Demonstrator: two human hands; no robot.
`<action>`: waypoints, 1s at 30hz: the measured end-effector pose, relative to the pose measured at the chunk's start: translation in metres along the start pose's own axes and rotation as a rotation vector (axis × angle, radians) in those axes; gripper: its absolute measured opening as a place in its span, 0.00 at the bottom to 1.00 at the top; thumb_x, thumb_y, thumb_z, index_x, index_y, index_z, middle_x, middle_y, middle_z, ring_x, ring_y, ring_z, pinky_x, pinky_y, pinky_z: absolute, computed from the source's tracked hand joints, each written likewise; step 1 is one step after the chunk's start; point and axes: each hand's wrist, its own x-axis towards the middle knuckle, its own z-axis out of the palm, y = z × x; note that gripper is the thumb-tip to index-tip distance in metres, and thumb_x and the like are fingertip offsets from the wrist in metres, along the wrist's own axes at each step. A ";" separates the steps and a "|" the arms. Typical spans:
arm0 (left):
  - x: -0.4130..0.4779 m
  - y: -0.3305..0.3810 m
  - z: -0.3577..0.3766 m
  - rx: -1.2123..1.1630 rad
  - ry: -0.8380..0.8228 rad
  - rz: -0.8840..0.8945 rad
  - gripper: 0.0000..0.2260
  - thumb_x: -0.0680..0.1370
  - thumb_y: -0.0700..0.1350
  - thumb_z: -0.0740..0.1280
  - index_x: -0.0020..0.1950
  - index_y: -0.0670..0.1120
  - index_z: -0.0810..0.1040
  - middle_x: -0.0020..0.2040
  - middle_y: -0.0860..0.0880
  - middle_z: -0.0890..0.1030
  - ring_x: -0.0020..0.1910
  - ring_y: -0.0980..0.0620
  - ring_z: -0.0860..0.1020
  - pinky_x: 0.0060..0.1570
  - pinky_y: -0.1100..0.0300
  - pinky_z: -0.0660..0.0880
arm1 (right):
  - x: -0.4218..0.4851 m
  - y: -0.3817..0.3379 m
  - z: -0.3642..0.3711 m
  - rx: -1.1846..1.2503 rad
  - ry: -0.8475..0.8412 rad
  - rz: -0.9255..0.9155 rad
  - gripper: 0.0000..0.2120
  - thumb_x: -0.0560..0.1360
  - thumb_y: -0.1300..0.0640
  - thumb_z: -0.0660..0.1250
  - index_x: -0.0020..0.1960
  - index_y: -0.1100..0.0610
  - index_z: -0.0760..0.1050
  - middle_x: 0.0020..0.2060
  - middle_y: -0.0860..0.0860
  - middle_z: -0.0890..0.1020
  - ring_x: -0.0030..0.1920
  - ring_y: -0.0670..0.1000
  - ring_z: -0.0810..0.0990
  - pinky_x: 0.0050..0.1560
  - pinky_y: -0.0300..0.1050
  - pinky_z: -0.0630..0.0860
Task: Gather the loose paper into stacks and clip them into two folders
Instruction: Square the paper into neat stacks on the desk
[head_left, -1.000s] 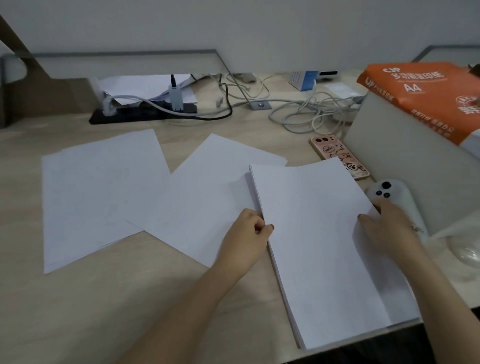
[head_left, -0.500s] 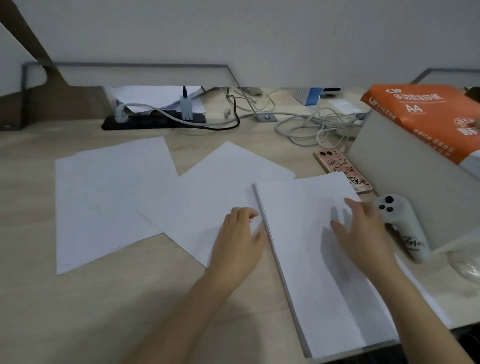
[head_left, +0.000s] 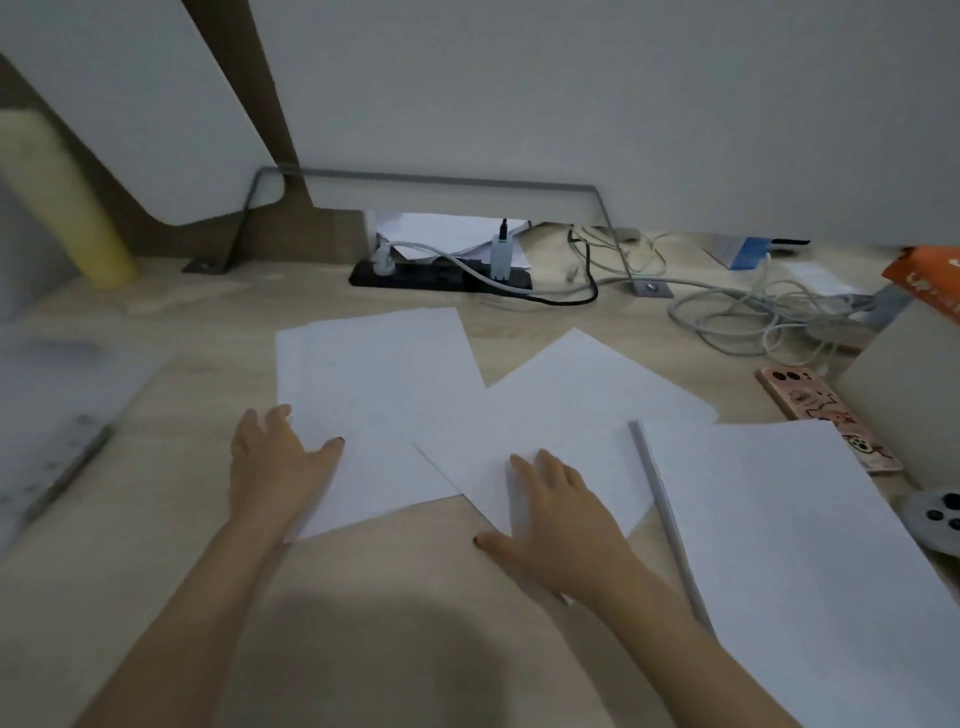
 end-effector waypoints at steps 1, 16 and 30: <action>0.006 -0.007 -0.009 -0.047 -0.029 -0.044 0.40 0.69 0.58 0.69 0.74 0.42 0.59 0.75 0.38 0.57 0.74 0.40 0.56 0.70 0.47 0.59 | 0.003 -0.006 0.001 -0.034 0.018 -0.017 0.39 0.71 0.35 0.59 0.74 0.53 0.49 0.73 0.55 0.58 0.72 0.55 0.58 0.70 0.48 0.62; 0.034 0.008 -0.022 -0.701 -0.233 -0.317 0.08 0.74 0.41 0.68 0.37 0.41 0.74 0.32 0.46 0.73 0.28 0.53 0.68 0.20 0.69 0.65 | 0.012 -0.034 0.004 -0.218 0.123 0.003 0.16 0.74 0.57 0.54 0.61 0.58 0.62 0.44 0.53 0.66 0.42 0.53 0.65 0.26 0.38 0.54; 0.012 0.006 -0.015 -0.669 -0.415 -0.144 0.15 0.78 0.37 0.62 0.65 0.39 0.73 0.59 0.41 0.79 0.56 0.43 0.78 0.55 0.54 0.74 | 0.008 -0.021 0.000 -0.152 0.250 -0.026 0.26 0.73 0.63 0.61 0.70 0.54 0.59 0.52 0.51 0.78 0.41 0.50 0.71 0.34 0.37 0.62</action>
